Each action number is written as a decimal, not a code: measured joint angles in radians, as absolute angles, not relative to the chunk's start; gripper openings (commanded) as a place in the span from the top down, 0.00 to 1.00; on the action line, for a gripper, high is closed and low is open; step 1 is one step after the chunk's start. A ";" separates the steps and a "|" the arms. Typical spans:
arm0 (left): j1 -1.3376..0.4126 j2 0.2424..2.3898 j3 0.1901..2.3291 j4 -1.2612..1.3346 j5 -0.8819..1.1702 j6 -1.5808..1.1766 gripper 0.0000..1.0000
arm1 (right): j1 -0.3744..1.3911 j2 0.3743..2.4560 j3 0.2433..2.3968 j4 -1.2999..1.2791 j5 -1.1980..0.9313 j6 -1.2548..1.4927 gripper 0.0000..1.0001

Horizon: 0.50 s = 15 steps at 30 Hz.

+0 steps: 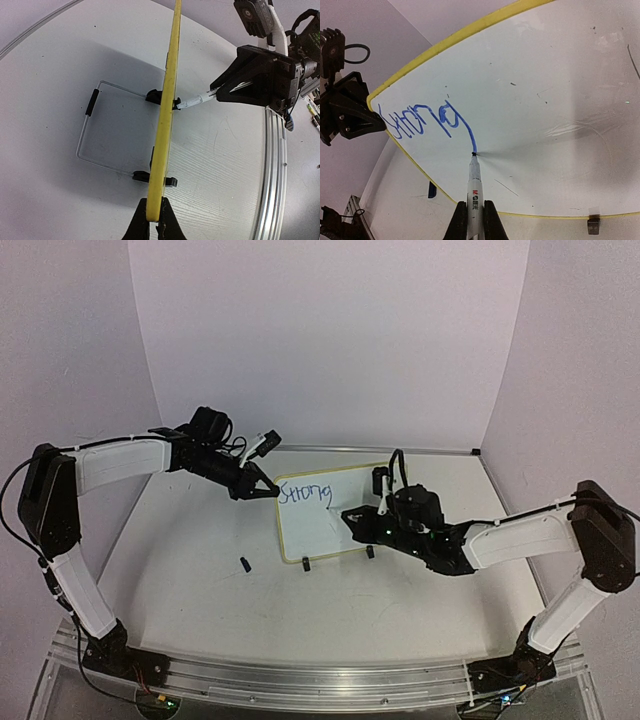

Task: Write a sentence on the whiteboard

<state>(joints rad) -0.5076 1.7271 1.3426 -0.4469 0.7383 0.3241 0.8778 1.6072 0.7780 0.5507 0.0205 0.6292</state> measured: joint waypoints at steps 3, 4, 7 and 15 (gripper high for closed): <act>-0.508 1.727 1.343 -0.447 0.738 0.324 1.00 | 0.878 1.612 0.778 0.551 0.015 0.629 1.00; -0.508 1.727 1.343 -0.447 0.738 0.324 1.00 | 0.879 1.614 0.779 0.551 0.013 0.629 1.00; -0.508 1.727 1.343 -0.447 0.738 0.325 1.00 | 0.881 1.617 0.781 0.551 0.010 0.626 1.00; -0.508 1.727 1.343 -0.447 0.738 0.326 1.00 | 0.881 1.606 0.793 0.559 -0.011 0.601 1.00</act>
<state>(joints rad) -0.5079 1.7271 1.3426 -0.4469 0.7380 0.3256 0.8806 1.6058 0.7925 0.5594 -0.0112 0.6011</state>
